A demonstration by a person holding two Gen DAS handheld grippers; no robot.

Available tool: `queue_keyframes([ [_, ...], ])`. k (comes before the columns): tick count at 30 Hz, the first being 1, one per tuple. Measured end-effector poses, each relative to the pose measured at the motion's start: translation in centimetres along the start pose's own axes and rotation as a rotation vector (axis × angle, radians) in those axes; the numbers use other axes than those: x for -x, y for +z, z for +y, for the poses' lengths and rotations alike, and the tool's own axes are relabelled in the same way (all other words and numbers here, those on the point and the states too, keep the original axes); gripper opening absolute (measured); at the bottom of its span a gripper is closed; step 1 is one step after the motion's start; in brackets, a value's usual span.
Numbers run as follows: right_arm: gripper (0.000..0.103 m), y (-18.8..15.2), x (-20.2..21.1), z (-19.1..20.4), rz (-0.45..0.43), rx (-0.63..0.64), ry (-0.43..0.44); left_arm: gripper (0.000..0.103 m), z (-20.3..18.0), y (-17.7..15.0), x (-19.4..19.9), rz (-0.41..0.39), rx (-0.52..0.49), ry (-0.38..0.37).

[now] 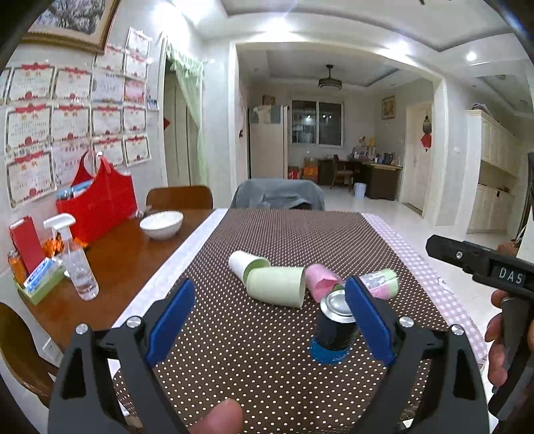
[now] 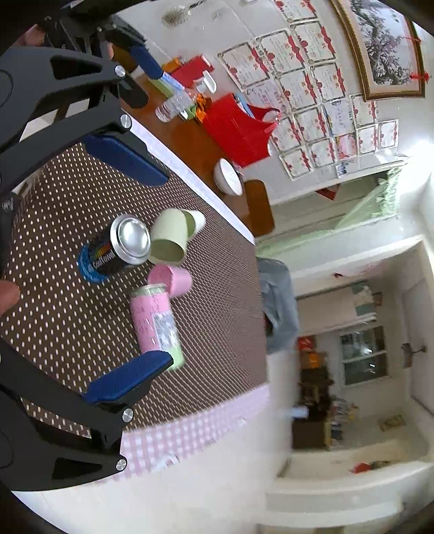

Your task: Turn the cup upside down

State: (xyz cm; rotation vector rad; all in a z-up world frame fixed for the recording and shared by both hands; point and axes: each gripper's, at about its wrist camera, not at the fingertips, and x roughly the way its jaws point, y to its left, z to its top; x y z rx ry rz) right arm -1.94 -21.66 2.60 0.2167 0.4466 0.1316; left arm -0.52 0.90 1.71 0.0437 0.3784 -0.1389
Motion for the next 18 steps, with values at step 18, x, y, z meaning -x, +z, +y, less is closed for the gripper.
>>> queue_keyframes([
  [18, 0.097, -1.2, 3.5, 2.0, -0.105, 0.031, -0.126, 0.09, -0.9, 1.0, 4.1, -0.098, -0.012, 0.004],
])
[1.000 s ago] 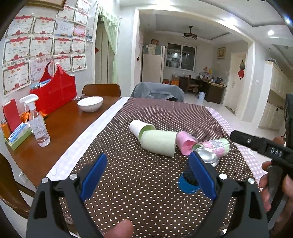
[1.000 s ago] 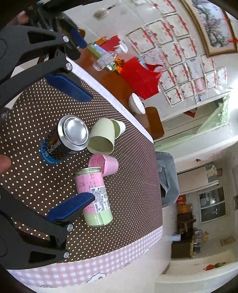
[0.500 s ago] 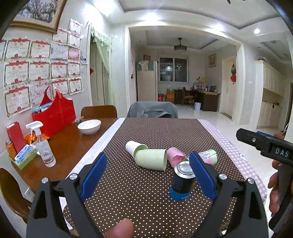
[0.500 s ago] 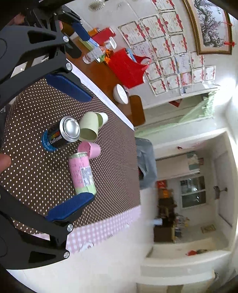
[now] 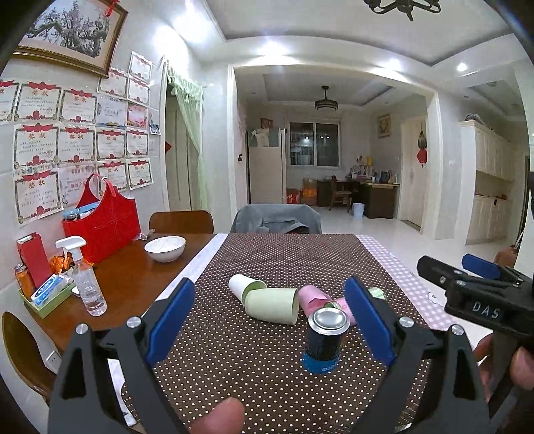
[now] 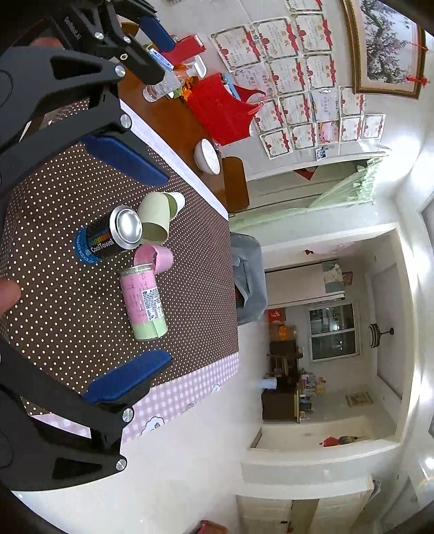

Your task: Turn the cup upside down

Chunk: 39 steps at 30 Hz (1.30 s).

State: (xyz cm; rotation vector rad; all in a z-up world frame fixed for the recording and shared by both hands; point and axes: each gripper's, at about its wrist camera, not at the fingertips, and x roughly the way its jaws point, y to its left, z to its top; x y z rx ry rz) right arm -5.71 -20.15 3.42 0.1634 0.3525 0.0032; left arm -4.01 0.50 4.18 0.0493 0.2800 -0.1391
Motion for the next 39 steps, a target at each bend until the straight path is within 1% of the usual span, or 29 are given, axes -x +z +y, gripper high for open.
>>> queue_keyframes([
  [19, 0.097, -0.5, -0.3, 0.7, 0.009, 0.022, -0.012, 0.09, -0.3, -0.1, -0.1, -0.024, -0.003, 0.026],
  [23, 0.097, -0.6, -0.5, 0.9, 0.014, 0.028, -0.01, 0.09, -0.2, -0.2, -0.2, -0.017, 0.004, 0.014],
  [27, 0.097, -0.7, -0.7, 0.9, 0.022, 0.028, -0.007, 0.09, -0.1, -0.3, -0.4, -0.016, 0.007, 0.024],
  [33, 0.097, -0.9, -1.3, 1.1, 0.038, 0.03, 0.004, 0.091, 0.2, -0.3, -0.1, -0.049, 0.012, 0.017],
  [39, 0.097, -0.9, -1.5, 1.1, 0.042, 0.032, 0.009, 0.091, 0.4, -0.2, -0.4, -0.036, 0.024, 0.025],
])
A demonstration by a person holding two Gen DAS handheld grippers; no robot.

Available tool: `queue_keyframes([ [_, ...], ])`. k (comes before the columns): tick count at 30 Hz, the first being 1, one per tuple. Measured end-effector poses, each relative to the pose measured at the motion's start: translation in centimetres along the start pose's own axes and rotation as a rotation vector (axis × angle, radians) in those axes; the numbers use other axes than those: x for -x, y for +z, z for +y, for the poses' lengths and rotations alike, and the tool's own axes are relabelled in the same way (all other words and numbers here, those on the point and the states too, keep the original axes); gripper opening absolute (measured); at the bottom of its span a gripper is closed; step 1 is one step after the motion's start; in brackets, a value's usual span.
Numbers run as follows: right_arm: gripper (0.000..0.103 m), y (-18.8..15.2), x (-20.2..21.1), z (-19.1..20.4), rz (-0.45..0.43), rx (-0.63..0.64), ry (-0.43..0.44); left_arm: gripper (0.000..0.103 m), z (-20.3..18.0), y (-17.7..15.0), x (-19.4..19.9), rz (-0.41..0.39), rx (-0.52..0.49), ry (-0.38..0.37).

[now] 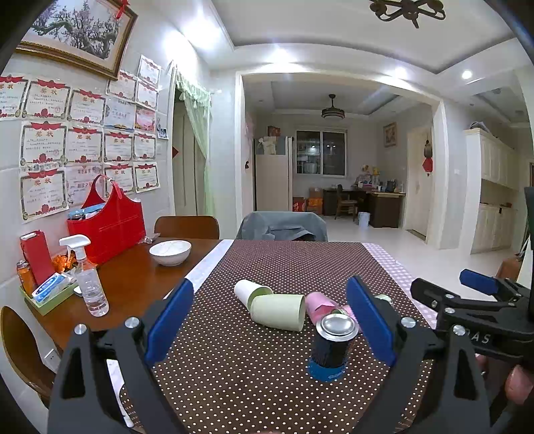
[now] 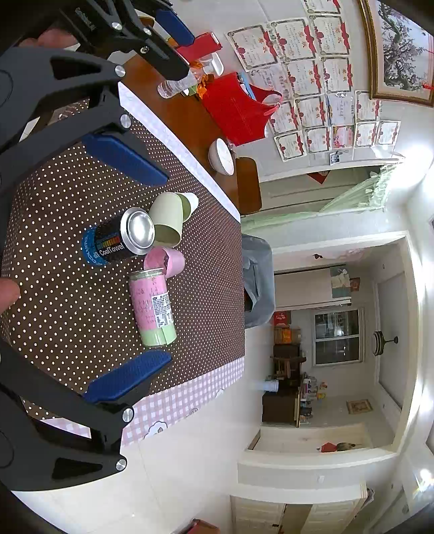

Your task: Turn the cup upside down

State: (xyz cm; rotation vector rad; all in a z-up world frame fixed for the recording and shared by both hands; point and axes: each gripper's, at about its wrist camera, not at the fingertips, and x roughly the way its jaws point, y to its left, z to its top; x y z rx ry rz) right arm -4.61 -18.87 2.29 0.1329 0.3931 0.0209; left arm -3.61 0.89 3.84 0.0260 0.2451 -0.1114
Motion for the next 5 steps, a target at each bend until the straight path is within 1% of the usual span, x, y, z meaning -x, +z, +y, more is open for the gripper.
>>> queue_keyframes([
  [5, 0.097, 0.03, -0.01, -0.03, -0.002, -0.002, 0.002, 0.091, 0.2, -0.01, -0.19, 0.009, 0.008, 0.007],
])
